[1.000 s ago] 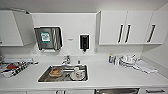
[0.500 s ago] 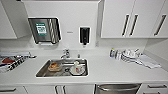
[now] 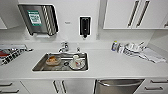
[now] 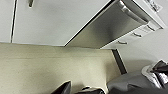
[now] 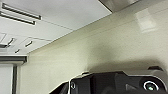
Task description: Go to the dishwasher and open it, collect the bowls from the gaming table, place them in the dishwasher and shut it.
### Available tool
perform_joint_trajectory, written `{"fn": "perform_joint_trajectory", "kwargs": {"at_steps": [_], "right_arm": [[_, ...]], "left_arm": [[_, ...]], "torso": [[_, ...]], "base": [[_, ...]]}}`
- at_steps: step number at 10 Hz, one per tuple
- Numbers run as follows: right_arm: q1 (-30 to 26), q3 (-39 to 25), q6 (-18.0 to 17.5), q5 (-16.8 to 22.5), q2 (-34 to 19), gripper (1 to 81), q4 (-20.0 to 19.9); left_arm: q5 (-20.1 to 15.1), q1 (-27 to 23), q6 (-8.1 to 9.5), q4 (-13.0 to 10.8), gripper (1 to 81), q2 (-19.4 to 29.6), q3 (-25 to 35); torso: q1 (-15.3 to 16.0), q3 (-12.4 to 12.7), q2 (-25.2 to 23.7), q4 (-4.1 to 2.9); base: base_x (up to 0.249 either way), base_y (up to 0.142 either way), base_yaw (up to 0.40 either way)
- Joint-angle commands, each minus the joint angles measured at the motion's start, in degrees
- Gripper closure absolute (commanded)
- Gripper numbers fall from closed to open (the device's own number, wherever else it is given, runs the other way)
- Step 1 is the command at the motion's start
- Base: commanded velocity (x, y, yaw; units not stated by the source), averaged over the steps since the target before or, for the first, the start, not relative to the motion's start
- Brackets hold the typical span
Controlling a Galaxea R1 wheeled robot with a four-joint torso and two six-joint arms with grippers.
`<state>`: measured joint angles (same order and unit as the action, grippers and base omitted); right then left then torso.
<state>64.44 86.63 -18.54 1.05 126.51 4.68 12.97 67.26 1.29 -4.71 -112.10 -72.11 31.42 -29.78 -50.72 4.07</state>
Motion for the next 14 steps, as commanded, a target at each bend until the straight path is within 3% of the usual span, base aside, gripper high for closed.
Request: {"fn": "perform_joint_trajectory", "kwargs": {"at_steps": [1,3,4,5,6,9,10,11,14], "right_arm": [[-5.1,-2.1,-0.3,2.0,-2.7,1.0,-0.6],[-5.5,-2.3,-0.6,2.0,-2.7,1.0,-0.5],[-6.0,-2.4,-0.8,2.0,-2.7,1.0,-0.5],[-6.7,-2.8,-1.1,1.9,-2.8,1.0,-0.6],[-7.9,-3.4,-2.5,1.9,-3.2,1.0,-0.6],[-12.7,-8.0,-6.4,1.6,-6.5,1.0,-0.6],[-14.6,-9.5,-7.9,1.7,-7.9,1.0,-0.6],[-16.6,-11.3,-8.8,1.8,-9.3,1.0,-0.6],[-20.3,-15.1,-12.4,1.7,-13.0,1.0,-0.6]], "left_arm": [[-5.8,-10.1,1.95,-0.7,1.0,6.2,6.5],[-7.6,-15.1,5.02,-0.8,1.0,9.6,9.9],[-8.7,-15.6,5.12,-0.8,1.0,9.7,10.3],[-8.8,-15.7,5.12,-1.1,1.0,8.9,9.7],[-9.5,-15.6,5.12,-0.9,1.0,8.4,8.8],[-9.8,-15.6,5.12,-0.8,1.0,8.4,8.6],[-9.8,-15.6,5.12,-0.8,1.0,8.4,8.6],[-9.8,-15.6,5.12,-0.8,1.0,8.3,8.3],[-9.9,-16.2,5.12,-1.2,1.0,8.6,8.1]], "torso": [[3.6,-5.3,-5.6,0.00],[6.1,-8.9,-9.5,0.00],[7.5,-11.0,-11.6,0.00],[5.0,-12.8,-7.8,0.00],[6.3,-9.2,-9.8,0.00],[7.7,-11.3,-11.8,0.00],[7.7,-11.2,-11.6,0.00],[11.4,-11.2,-17.3,0.00],[12.2,-11.2,-18.3,0.00]], "base": [[0.000,0.000,0.000],[0.000,0.000,0.000],[0.000,0.000,0.000],[0.000,0.000,0.000],[0.000,0.000,0.000],[0.000,0.000,0.000],[0.000,0.000,0.000],[0.000,0.000,0.000],[0.000,0.000,0.000]]}}
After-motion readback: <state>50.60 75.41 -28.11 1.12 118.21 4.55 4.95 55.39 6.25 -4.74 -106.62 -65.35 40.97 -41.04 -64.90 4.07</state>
